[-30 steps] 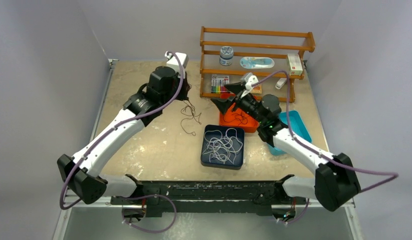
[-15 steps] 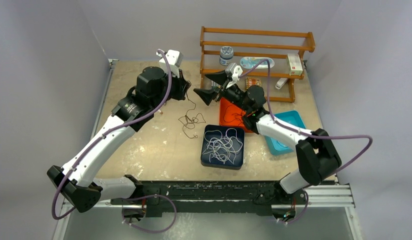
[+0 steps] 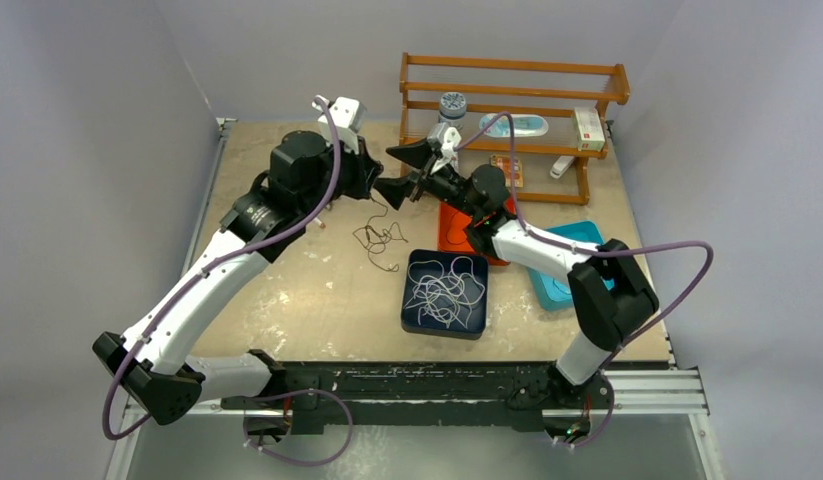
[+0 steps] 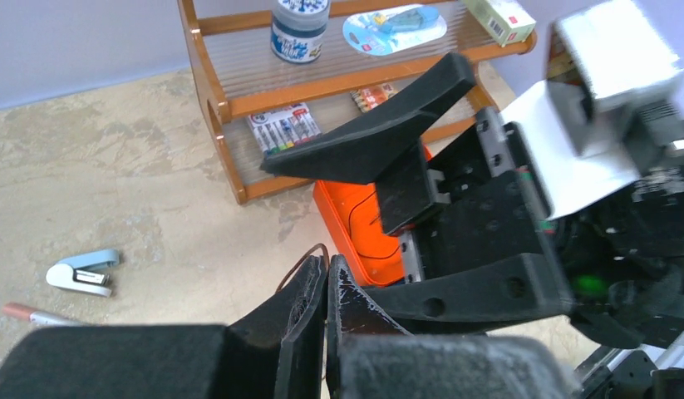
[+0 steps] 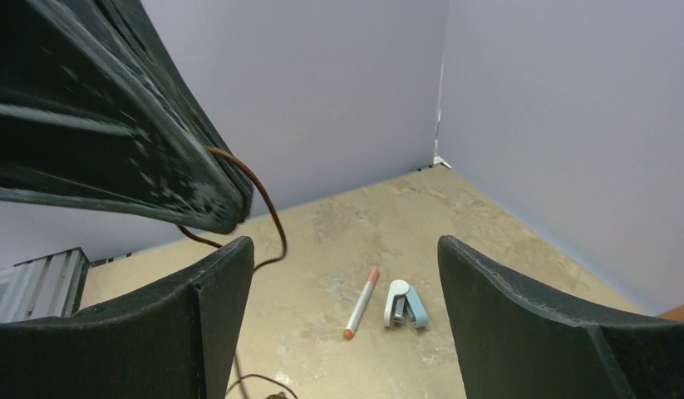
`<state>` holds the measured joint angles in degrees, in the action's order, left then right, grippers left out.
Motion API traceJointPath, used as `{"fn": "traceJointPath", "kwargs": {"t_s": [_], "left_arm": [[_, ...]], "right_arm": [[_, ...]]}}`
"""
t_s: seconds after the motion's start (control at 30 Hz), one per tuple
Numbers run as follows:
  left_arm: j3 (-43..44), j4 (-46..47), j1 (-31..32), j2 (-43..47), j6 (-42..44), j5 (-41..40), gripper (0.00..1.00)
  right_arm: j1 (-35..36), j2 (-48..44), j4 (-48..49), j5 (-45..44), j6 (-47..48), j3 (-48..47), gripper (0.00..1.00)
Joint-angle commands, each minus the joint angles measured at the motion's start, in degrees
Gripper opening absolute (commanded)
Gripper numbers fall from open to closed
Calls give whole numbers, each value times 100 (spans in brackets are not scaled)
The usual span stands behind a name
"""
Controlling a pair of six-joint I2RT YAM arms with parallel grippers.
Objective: Untangle the cables
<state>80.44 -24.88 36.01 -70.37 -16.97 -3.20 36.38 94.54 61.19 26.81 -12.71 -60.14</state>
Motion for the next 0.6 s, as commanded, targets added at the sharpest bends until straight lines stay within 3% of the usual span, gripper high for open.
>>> {"fn": "traceJointPath", "kwargs": {"t_s": [0.0,0.17,0.57], "left_arm": [[523,261,-27,81,-43,195,0],[951,105,-25,24,91,9,0],[1526,80,-31,-78,184,-631,0]], "right_arm": [[59,223,191,167,-27,-392,82],[211,519,-124,170,149,-460,77],[329,865,-246,3,169,-38,42]]}}
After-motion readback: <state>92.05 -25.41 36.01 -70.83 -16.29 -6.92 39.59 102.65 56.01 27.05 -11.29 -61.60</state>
